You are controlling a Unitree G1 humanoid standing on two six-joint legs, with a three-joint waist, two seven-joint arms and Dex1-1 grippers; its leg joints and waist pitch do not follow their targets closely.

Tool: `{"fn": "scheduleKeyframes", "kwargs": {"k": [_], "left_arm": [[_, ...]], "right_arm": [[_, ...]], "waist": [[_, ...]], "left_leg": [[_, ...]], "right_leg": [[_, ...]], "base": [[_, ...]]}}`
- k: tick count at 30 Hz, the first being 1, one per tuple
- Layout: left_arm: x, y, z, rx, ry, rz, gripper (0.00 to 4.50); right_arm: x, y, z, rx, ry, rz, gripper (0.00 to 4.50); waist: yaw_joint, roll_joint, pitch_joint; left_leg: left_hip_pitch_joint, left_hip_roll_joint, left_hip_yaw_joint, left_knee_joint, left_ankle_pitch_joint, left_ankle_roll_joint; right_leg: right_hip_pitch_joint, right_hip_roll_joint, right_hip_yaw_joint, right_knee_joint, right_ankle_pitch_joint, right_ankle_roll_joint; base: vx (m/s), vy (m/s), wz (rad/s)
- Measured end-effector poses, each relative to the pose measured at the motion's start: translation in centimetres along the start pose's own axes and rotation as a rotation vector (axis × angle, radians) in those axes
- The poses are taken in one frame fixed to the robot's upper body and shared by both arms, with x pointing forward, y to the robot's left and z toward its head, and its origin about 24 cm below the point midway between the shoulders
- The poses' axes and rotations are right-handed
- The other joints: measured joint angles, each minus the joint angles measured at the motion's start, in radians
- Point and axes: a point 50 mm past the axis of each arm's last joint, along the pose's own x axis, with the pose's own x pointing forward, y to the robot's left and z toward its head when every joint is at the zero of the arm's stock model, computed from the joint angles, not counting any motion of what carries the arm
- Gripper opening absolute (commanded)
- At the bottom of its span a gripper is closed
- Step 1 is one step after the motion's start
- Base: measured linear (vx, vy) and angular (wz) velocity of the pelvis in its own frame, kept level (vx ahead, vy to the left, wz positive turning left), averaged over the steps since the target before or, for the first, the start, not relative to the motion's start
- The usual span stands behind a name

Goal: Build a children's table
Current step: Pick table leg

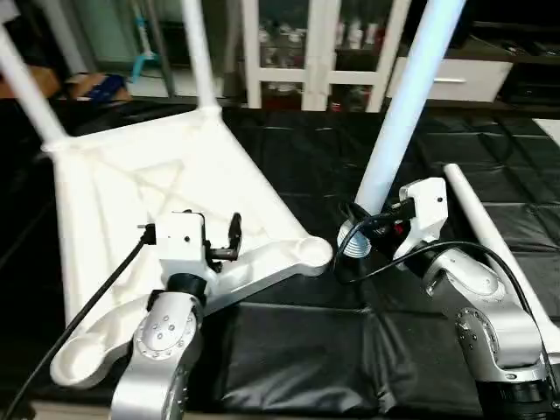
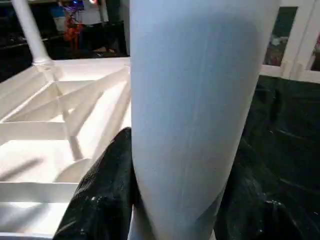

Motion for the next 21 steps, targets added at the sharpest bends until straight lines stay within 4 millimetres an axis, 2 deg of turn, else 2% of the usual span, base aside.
{"fn": "scheduleKeyframes", "kwargs": {"k": [1, 4, 9, 16, 21], "left_arm": [[0.0, -0.2, 0.0, -0.021, -0.003, -0.04, 4.36], [-0.1, -1.3, 0.1, -0.083, -0.003, -0.213, 4.36], [0.6, -2.0, -0.2, -0.028, 0.057, -0.458, 4.36], [0.9, -1.5, -2.0, 0.121, 0.204, -0.731, 4.36], [2.1, 0.0, -2.6, 0.221, 0.311, -0.847, 4.36]], "right_arm": [[0.1, -0.1, 0.2, -0.002, -0.004, 0.008, 1.84], [0.4, -1.0, 0.7, -0.023, 0.001, 0.04, 1.84], [0.2, -2.1, 0.7, -0.075, 0.043, 0.128, 1.84], [-0.3, -2.5, 0.4, -0.103, 0.08, 0.221, 1.84], [-0.5, -2.7, 0.1, -0.129, 0.113, 0.311, 1.84]], "waist": [[-0.003, 0.002, 0.002], [-0.011, 0.003, 0.003], [-0.01, 0.004, 0.003], [-0.012, 0.008, 0.003], [-0.011, 0.011, 0.004]], "left_leg": [[0.002, 0.002, 0.009, 0.0, 0.0, 0.0], [0.002, 0.002, 0.018, 0.0, 0.002, 0.002], [0.001, 0.003, 0.021, 0.0, 0.008, 0.004], [-0.007, 0.007, 0.021, -0.002, 0.019, 0.01], [-0.007, 0.01, 0.022, -0.002, 0.02, 0.009]], "right_leg": [[0.004, -0.002, 0.002, -0.002, 0.003, -0.003], [0.005, -0.005, 0.007, -0.005, 0.006, -0.005], [0.004, -0.008, 0.007, -0.005, 0.013, 0.002], [-0.005, -0.004, 0.005, -0.003, 0.014, 0.003], [-0.006, -0.003, 0.005, -0.002, 0.014, 0.003]], "base": [[-0.071, 0.046, 0.04], [-0.044, 0.027, 0.03], [0.0, 0.0, 0.0], [0.0, 0.0, 0.0], [0.0, 0.0, 0.0]]}}
